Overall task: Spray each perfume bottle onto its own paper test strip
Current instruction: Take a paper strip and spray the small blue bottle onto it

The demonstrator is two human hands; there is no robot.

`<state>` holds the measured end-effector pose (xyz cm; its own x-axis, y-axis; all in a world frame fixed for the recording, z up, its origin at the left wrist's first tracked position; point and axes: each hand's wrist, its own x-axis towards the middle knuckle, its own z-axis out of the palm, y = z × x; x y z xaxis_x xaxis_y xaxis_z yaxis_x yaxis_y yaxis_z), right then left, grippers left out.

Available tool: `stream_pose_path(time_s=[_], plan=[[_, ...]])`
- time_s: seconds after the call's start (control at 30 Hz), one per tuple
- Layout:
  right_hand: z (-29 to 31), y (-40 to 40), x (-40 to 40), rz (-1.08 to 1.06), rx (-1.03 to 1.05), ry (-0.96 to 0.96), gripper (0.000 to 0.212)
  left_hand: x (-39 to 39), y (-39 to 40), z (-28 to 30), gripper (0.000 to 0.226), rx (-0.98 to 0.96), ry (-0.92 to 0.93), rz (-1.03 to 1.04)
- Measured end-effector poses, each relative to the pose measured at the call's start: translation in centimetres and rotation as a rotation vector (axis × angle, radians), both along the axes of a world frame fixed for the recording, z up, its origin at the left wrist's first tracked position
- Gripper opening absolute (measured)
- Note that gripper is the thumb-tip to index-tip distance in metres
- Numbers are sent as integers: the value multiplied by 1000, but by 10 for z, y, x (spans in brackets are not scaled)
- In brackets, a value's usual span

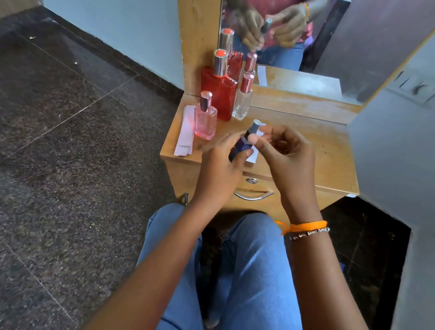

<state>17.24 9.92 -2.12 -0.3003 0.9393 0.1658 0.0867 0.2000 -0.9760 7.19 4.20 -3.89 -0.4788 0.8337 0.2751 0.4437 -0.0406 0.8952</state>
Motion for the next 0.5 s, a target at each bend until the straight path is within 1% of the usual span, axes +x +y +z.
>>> stream_pose_path(time_s=[0.07, 0.13, 0.17, 0.27, 0.33, 0.4, 0.5], plan=[[6, 3, 1, -14, -1, 69, 16, 1, 0, 0, 24, -2, -21, -52], [11, 4, 0, 3, 7, 88, 10, 4, -1, 1, 30, 5, -33, -129], [13, 4, -1, 17, 7, 90, 6, 6, -2, 3, 29, 10, -49, -145], [16, 2, -2, 59, -41, 142, 11, 10, -3, 7, 23, 33, -76, -65], [16, 3, 0, 83, -69, 165, 14, 10, -2, 7, 22, -9, -99, -37], [15, 6, 4, 119, -99, 172, 12, 11, 0, 9, 23, -58, -193, -81], [13, 9, 9, 199, -120, 170, 12, 13, 1, 14, 30, -169, -455, -201]])
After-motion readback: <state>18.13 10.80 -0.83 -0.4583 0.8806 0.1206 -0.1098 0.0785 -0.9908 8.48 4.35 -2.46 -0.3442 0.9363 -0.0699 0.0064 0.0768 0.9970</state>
